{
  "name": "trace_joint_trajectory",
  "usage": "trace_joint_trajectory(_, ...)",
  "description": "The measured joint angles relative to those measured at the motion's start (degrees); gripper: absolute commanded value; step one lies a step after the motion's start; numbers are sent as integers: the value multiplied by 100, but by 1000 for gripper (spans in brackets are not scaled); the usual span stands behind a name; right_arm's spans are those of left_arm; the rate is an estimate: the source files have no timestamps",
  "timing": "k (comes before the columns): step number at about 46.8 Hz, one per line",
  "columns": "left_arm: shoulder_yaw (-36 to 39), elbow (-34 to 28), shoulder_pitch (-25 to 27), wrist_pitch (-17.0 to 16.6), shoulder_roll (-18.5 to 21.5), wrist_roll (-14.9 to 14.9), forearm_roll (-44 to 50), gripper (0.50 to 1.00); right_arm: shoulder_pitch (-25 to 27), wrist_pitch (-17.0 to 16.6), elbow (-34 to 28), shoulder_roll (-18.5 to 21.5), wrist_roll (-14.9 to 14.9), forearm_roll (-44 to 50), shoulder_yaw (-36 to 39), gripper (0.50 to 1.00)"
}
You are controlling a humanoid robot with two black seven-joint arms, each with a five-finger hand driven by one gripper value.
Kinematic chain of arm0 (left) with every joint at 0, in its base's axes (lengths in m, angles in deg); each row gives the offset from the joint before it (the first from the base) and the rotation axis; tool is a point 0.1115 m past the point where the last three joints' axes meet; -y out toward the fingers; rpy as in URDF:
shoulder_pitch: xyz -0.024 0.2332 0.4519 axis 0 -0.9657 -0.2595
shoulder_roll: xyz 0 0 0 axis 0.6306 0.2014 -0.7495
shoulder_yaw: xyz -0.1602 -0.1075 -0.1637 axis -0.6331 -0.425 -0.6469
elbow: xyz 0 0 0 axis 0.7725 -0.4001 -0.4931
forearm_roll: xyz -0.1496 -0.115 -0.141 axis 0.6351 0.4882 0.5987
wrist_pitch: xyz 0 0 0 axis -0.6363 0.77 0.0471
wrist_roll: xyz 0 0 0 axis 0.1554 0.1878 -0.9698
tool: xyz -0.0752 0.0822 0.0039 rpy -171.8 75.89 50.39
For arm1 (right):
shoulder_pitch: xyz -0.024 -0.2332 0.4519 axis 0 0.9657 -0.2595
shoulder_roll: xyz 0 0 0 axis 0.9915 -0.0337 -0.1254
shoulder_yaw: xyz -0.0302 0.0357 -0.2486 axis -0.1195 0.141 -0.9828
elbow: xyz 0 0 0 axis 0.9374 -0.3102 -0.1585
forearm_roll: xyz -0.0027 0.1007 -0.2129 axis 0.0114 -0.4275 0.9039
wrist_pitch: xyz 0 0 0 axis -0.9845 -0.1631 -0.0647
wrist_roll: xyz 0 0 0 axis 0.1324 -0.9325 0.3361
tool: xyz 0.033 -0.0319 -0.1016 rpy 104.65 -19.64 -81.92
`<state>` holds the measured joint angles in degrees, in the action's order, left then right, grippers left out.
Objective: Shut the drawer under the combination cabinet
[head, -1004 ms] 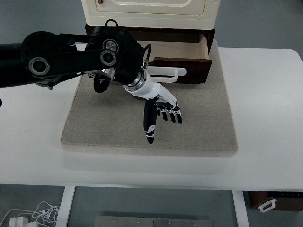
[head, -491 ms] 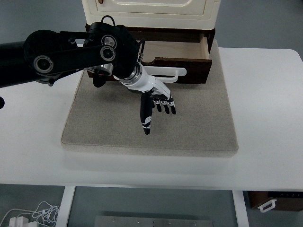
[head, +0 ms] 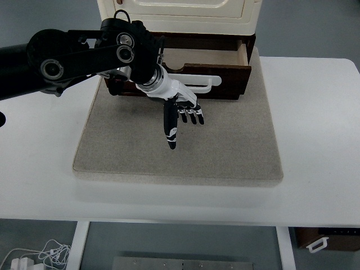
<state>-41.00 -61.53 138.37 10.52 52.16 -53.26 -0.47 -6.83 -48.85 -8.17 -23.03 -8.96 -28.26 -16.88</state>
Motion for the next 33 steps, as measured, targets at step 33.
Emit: trace_joint_trajectory(33,-98,973,-72,-1,-284,-57,-86,996,5,0,0,0,1,0,-3,952)
